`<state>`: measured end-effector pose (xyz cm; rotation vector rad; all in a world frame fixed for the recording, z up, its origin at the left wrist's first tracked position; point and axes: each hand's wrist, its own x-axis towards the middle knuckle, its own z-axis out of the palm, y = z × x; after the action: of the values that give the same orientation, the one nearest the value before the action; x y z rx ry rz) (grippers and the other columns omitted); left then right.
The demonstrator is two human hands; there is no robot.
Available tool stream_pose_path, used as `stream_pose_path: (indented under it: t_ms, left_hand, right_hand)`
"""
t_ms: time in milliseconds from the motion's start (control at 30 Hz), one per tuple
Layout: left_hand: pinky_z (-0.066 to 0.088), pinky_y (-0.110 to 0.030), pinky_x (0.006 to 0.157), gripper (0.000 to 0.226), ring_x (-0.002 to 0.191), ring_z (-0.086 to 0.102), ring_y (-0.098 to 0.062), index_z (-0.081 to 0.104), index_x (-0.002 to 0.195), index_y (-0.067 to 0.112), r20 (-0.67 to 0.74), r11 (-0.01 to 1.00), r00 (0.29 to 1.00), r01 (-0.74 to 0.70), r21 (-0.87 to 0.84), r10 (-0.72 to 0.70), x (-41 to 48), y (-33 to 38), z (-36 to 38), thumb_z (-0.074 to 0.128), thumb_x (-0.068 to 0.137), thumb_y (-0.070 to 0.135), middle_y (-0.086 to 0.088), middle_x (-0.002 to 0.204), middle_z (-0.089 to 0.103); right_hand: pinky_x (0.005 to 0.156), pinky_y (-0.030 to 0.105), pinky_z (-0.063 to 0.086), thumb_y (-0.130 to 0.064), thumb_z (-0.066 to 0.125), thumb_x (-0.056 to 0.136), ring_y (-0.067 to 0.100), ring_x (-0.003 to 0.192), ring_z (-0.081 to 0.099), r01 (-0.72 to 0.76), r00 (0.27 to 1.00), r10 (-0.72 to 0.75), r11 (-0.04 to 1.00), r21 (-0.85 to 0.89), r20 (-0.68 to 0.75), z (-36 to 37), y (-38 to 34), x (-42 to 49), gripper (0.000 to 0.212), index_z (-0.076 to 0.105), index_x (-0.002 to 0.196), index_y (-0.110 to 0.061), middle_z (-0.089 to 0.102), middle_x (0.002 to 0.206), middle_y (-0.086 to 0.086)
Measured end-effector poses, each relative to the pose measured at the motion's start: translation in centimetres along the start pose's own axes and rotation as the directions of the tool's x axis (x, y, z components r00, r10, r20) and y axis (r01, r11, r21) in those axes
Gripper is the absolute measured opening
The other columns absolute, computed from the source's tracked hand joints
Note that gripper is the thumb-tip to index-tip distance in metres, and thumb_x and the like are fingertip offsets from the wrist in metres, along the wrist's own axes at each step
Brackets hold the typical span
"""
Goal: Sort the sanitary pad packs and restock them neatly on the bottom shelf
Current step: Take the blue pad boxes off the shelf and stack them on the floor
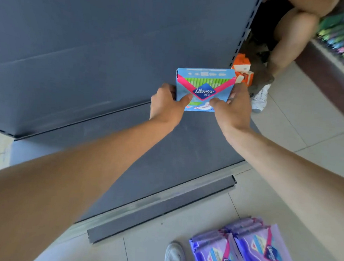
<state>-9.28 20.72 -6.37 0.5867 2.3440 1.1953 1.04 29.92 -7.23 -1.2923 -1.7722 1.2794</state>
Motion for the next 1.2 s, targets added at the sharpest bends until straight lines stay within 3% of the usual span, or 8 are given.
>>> stream_pose_path:
  t_ms: [233, 400, 533, 633, 833, 933, 1033, 1200]
  left_hand:
    - [0.054, -0.032, 0.08, 0.034, 0.095, 0.065, -0.017, 0.064, 0.108, 0.014, 0.085, 0.997, 0.994, -0.058, -0.05, 0.062, -8.3, 1.5, 0.6, 0.066, 0.083, 0.037, 0.001, 0.102, 0.07]
    - [0.055, -0.036, 0.083, 0.036, 0.095, 0.065, -0.02, 0.064, 0.109, 0.011, 0.188, 0.996, 0.978, -0.088, -0.025, 0.091, -15.0, 1.7, 2.3, 0.065, 0.084, 0.038, -0.003, 0.104, 0.07]
    - [0.056, -0.038, 0.082, 0.031, 0.093, 0.066, -0.021, 0.064, 0.106, 0.01, 0.282, 0.992, 0.951, -0.126, -0.029, 0.129, -20.2, 2.4, 5.9, 0.065, 0.086, 0.034, -0.004, 0.103, 0.07]
    - [0.056, -0.037, 0.08, 0.033, 0.09, 0.066, -0.02, 0.065, 0.106, 0.01, 0.358, 0.982, 0.916, -0.189, -0.009, 0.18, -24.0, 3.3, 10.0, 0.065, 0.086, 0.035, -0.004, 0.101, 0.071]
    - [0.053, -0.033, 0.077, 0.039, 0.091, 0.066, -0.021, 0.065, 0.106, 0.013, 0.541, 0.964, 0.82, -0.26, 0.057, 0.189, -35.0, 3.4, 20.3, 0.063, 0.084, 0.044, -0.002, 0.1, 0.071]
    - [0.049, -0.026, 0.069, 0.039, 0.086, 0.065, -0.023, 0.064, 0.107, 0.008, 0.648, 0.962, 0.75, -0.255, 0.101, 0.131, -41.9, 1.7, 24.7, 0.063, 0.086, 0.042, -0.005, 0.099, 0.069]
    - [0.036, -0.012, 0.045, 0.04, 0.073, 0.059, -0.022, 0.061, 0.101, 0.003, 0.728, 0.954, 0.683, -0.25, 0.163, 0.054, -48.3, -1.4, 27.6, 0.062, 0.088, 0.04, -0.004, 0.083, 0.06]
    - [0.034, -0.024, 0.067, 0.049, 0.089, 0.057, -0.026, 0.06, 0.105, 0.001, 0.779, 0.909, 0.618, -0.257, 0.329, -0.108, -55.1, -8.7, 30.6, 0.058, 0.088, 0.048, -0.01, 0.088, 0.057]
  right_hand:
    - [0.087, 0.033, 0.05, -0.019, 0.057, 0.061, 0.022, 0.105, 0.058, -0.003, 0.996, -0.001, 0.999, -0.039, -0.086, -6.3, -0.8, -6.7, 0.049, 0.05, 0.11, -0.011, 0.059, 0.114, 0.009]
    - [0.059, 0.01, 0.041, -0.01, 0.065, 0.076, 0.019, 0.098, 0.059, -0.075, 0.982, 0.065, 0.996, -0.05, -0.177, -11.4, 1.4, -12.1, 0.032, 0.044, 0.1, -0.014, 0.058, 0.115, 0.009]
    - [0.055, 0.0, 0.037, -0.011, 0.064, 0.078, 0.017, 0.091, 0.053, -0.117, 0.963, 0.09, 0.989, -0.094, -0.252, -17.2, 4.5, -16.0, 0.031, 0.044, 0.101, -0.014, 0.058, 0.114, 0.009]
    - [0.057, 0.014, 0.034, -0.011, 0.063, 0.079, 0.017, 0.09, 0.052, -0.172, 0.935, 0.131, 0.98, -0.097, -0.33, -22.6, 6.9, -18.4, 0.029, 0.045, 0.101, -0.012, 0.058, 0.114, 0.01]
    - [0.056, 0.014, 0.033, -0.014, 0.064, 0.078, 0.017, 0.088, 0.051, -0.303, 0.869, 0.24, 0.949, -0.082, -0.432, -34.3, 14.1, -26.6, 0.03, 0.042, 0.098, -0.012, 0.057, 0.114, 0.012]
    - [0.076, 0.028, 0.044, -0.024, 0.062, 0.068, 0.027, 0.097, 0.058, -0.378, 0.833, 0.301, 0.922, -0.08, -0.465, -39.0, 18.9, -32.6, 0.037, 0.043, 0.098, -0.013, 0.057, 0.111, 0.014]
    - [0.089, 0.046, 0.046, -0.019, 0.063, 0.072, 0.034, 0.102, 0.056, -0.466, 0.793, 0.367, 0.88, -0.096, -0.487, -41.7, 24.0, -38.6, 0.04, 0.048, 0.105, -0.004, 0.055, 0.11, 0.017]
    - [0.089, 0.051, 0.046, -0.02, 0.06, 0.07, 0.036, 0.101, 0.054, -0.58, 0.738, 0.494, 0.812, -0.057, -0.46, -41.8, 31.1, -46.8, 0.041, 0.047, 0.106, -0.003, 0.05, 0.106, 0.013]
